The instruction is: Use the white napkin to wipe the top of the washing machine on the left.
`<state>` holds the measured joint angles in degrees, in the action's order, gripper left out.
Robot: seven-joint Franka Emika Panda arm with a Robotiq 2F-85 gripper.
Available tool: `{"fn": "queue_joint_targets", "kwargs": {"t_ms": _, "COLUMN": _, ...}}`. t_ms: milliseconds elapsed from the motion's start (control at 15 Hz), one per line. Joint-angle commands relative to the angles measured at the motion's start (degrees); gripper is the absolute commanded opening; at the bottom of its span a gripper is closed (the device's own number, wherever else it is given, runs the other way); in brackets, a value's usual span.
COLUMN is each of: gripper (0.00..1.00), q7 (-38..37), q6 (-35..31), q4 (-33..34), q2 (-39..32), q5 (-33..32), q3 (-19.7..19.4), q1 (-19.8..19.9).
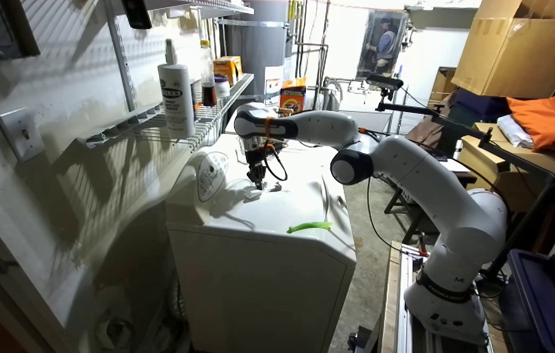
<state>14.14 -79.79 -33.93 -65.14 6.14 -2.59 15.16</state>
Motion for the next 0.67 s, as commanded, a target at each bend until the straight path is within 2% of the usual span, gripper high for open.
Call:
{"fn": "queue_joint_targets", "kwargs": {"t_ms": 0, "gripper": 0.01, "q7": -1.4, "q6": -3.1, "q4": 0.4, "q2": 1.8, "q5": 0.0, "q3": -0.1, "q1": -0.9}}
{"fn": "queue_joint_targets", "kwargs": {"t_ms": 267, "gripper": 0.01, "q7": -4.2, "q6": -7.0, "q4": 0.5, "q2": 3.5, "q5": -0.2, "q3": -0.8, "q1": -1.3}}
{"fn": "queue_joint_targets", "kwargs": {"t_ms": 600, "gripper": 0.01, "q7": -7.7, "q6": -14.0, "q4": 0.8, "q2": 3.3, "q5": 0.9, "q3": -1.0, "q1": 1.1}}
